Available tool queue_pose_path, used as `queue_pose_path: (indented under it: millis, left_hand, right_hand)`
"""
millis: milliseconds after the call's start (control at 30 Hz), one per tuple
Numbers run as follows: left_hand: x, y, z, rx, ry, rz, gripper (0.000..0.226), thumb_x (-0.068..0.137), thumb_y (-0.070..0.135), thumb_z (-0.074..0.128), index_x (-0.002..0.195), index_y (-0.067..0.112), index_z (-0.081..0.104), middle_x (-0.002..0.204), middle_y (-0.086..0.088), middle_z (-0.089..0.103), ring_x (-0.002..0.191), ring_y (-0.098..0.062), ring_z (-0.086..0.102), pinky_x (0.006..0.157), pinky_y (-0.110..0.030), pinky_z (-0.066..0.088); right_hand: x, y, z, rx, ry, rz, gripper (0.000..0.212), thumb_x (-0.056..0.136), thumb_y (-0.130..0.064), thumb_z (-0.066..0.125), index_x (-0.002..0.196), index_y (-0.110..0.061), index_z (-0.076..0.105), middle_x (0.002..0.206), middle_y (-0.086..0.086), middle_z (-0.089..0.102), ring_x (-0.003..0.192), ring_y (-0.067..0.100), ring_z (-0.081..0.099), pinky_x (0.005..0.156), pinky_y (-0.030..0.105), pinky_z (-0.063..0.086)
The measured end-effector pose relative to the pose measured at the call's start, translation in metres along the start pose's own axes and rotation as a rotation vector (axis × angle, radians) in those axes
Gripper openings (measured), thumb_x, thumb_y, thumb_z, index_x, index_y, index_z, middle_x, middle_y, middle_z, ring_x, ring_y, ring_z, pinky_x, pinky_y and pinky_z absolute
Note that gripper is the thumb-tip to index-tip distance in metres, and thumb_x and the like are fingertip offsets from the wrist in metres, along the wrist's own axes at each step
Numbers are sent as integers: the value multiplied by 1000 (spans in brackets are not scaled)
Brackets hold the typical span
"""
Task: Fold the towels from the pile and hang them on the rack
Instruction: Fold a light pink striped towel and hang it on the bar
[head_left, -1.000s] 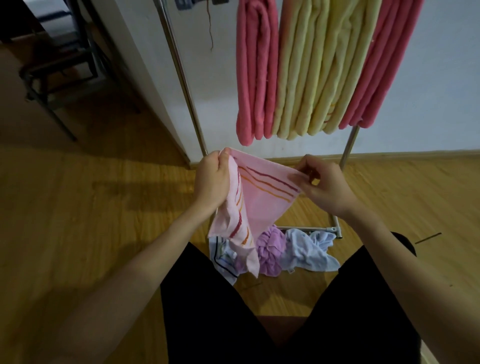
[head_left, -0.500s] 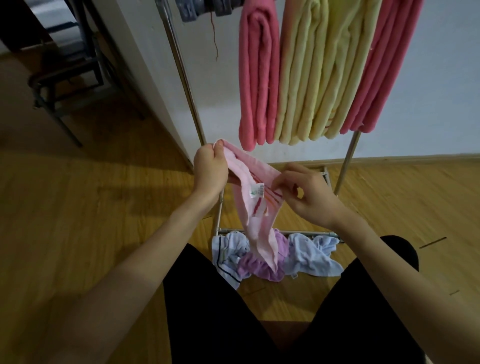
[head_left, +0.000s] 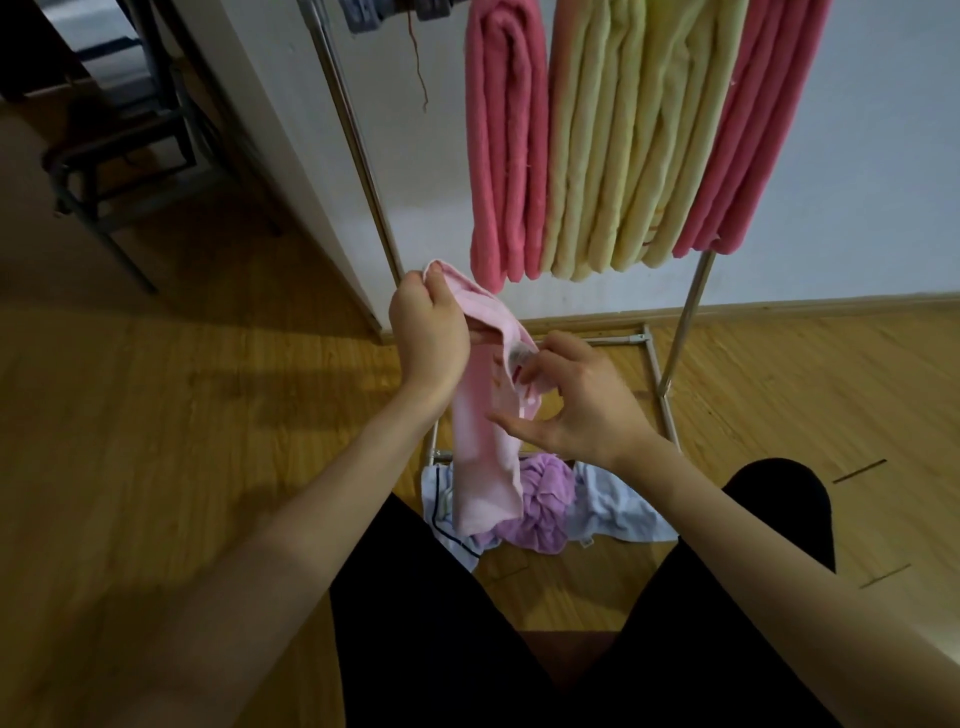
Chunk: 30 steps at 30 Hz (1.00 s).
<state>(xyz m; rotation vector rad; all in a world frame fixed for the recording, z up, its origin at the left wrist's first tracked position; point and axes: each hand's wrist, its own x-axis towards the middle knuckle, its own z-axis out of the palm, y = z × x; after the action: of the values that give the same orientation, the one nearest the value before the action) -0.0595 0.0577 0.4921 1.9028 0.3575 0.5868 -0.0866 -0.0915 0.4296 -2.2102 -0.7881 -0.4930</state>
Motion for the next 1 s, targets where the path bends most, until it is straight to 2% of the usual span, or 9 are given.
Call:
queue_pose_path:
  millis: [167,267,367,500,567,633,767,933,1000]
  left_hand:
    - [0,8,-4,5,20,2,32,102,21,36,94,2,60,89,-14,66,85,-26,65,78,-48,54]
    - [12,-3,-12,-1,-24,-30,29,100,27,38,85,11,58,86,-13,66,81,-27,67,73,-51,57]
    - [22,-8,-25,46,-138,-57,29,96,31,41,74,17,55,83,-19,66,71,-33,70,66,-50,58]
    - [21,3,-40,79,-351,-82,29,102,12,35,91,-7,54,70,-23,66,56,-28,70,54,-34,60]
    - [24,6,-47,152,-397,-42,30,101,10,37,94,-10,58,66,-20,67,54,-27,69,53,-35,60]
    - [29,8,-54,263,-408,51,31,99,13,43,86,-6,63,60,-15,67,49,-23,68,51,-35,59]
    - [33,12,-65,539,-395,251,32,97,21,51,75,6,68,52,-2,64,40,-10,61,44,-18,50]
    - [42,23,-74,671,-426,307,24,91,25,60,73,13,70,55,0,65,46,-9,63,55,-22,55]
    - [43,27,-75,686,-400,353,18,90,23,62,79,14,72,63,2,66,54,-10,63,60,-24,56]
  right_hand:
    - [3,6,10,-12,117,-2,19,81,-17,68,72,-4,57,75,4,49,64,20,49,51,38,44]
    - [8,16,2,7,112,12,19,88,-22,56,77,-6,57,78,-6,41,66,8,38,54,34,42]
    - [16,33,-12,26,65,30,10,86,-13,61,80,-6,57,78,-3,46,66,8,40,58,34,43]
    - [32,49,-27,-5,8,15,11,86,-12,67,82,-5,59,77,3,53,66,19,49,59,39,47]
    - [40,51,-34,-19,3,-17,12,86,-12,68,82,-5,59,76,1,52,65,19,50,58,40,47]
    - [49,52,-43,-20,2,-36,13,85,-13,69,82,-4,61,74,2,54,64,20,51,58,41,47]
    - [62,49,-58,30,-2,-16,14,81,-14,74,82,-3,65,72,5,59,62,19,53,58,41,48]
    - [67,47,-70,125,-2,49,17,79,-20,75,83,-5,69,73,4,64,65,14,56,63,31,48]
    - [67,45,-74,166,0,43,12,81,-16,73,83,-6,68,74,4,64,67,15,56,64,26,48]
